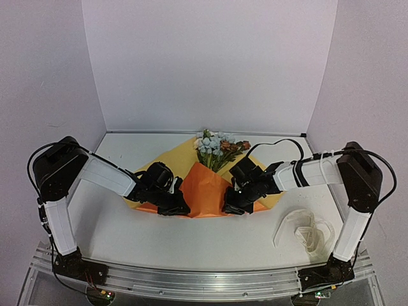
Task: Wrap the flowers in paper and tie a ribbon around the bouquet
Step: Press the fold line of the 1/4-folded wrapping paper.
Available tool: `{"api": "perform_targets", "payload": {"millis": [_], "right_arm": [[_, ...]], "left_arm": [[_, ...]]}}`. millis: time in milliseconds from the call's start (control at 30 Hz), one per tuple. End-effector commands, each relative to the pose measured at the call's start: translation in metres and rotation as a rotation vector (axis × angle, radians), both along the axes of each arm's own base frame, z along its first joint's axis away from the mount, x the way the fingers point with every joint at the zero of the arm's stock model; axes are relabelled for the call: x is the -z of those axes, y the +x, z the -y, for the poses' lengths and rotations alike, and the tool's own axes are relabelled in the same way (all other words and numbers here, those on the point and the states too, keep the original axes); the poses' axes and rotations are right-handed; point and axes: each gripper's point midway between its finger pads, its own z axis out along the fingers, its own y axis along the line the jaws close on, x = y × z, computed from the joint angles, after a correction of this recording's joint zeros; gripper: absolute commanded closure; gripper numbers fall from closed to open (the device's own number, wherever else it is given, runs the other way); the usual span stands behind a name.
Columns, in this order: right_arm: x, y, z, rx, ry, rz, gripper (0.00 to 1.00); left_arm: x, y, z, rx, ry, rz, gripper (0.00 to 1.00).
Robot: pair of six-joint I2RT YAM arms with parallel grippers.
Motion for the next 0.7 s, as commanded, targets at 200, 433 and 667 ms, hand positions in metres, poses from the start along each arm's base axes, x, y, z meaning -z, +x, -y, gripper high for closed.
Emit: {"api": "perform_targets", "payload": {"millis": [200, 433, 667], "right_arm": [[0.000, 0.019, 0.008, 0.065, 0.012, 0.032, 0.86], [0.024, 0.021, 0.039, 0.126, -0.076, 0.038, 0.86], [0.041, 0.008, 0.076, 0.198, -0.156, 0.048, 0.87]], "left_arm": [[0.040, -0.016, -0.040, -0.044, 0.174, -0.092, 0.89], [0.040, -0.015, -0.043, -0.049, 0.182, -0.091, 0.89], [0.040, -0.015, -0.052, -0.071, 0.191, -0.096, 0.89]]}}
